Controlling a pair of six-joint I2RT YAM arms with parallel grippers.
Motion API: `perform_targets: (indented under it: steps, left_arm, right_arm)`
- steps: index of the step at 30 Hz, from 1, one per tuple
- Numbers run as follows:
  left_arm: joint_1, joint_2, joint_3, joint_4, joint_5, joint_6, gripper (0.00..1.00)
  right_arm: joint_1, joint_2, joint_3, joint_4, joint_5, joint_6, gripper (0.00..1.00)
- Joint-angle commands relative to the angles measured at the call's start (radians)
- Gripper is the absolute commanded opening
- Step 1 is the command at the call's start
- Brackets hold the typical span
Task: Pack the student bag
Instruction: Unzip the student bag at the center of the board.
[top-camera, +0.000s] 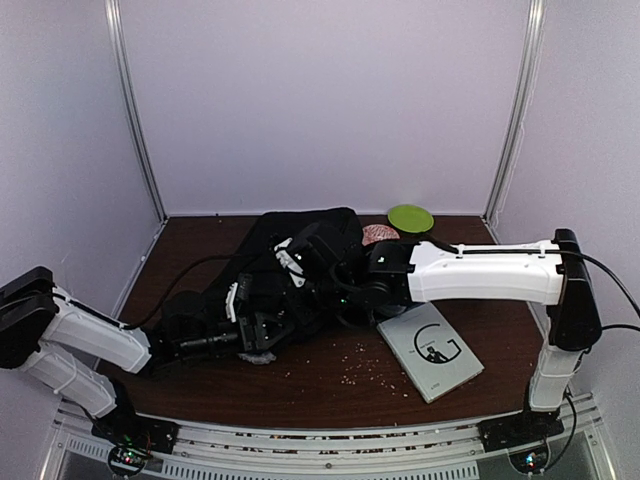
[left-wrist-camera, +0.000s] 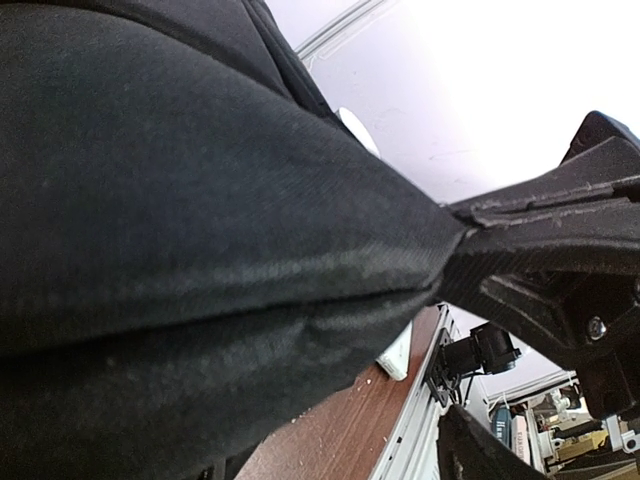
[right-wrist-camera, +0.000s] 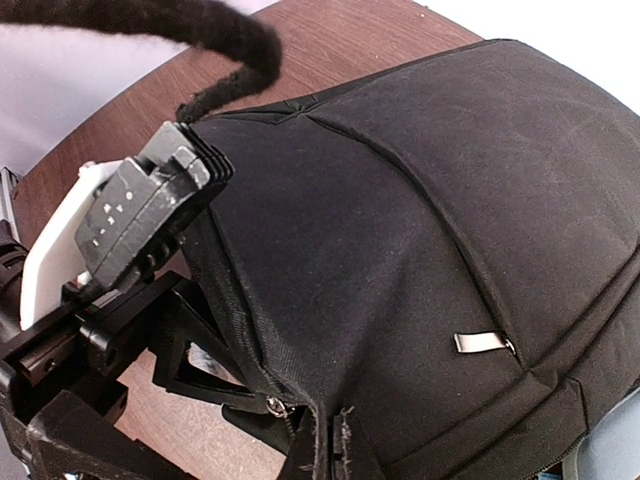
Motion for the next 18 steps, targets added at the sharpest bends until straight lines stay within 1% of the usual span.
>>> perform_targets:
  steps: [1, 6, 10, 16, 18]
  left_arm:
    - [0.013, 0.024, 0.003, 0.149, 0.025, -0.005, 0.71]
    - [0.024, 0.038, 0.006, 0.175, 0.042, -0.005, 0.63]
    - [0.031, 0.05, 0.0, 0.194, 0.046, -0.011, 0.54]
    - [0.04, 0.07, -0.002, 0.217, 0.049, -0.017, 0.49]
    - [0.043, 0.079, -0.002, 0.228, 0.05, -0.022, 0.45]
  right_arm:
    - [0.01, -0.063, -0.002, 0.078, -0.068, 0.028, 0.0]
    - [0.01, -0.058, -0.002, 0.079, -0.07, 0.028, 0.0]
    - [0.007, -0.057, -0.003, 0.082, -0.074, 0.029, 0.0]
    - [0.006, -0.057, -0.003, 0.083, -0.077, 0.029, 0.0]
    - [0.006, -0.057, -0.004, 0.084, -0.081, 0.028, 0.0]
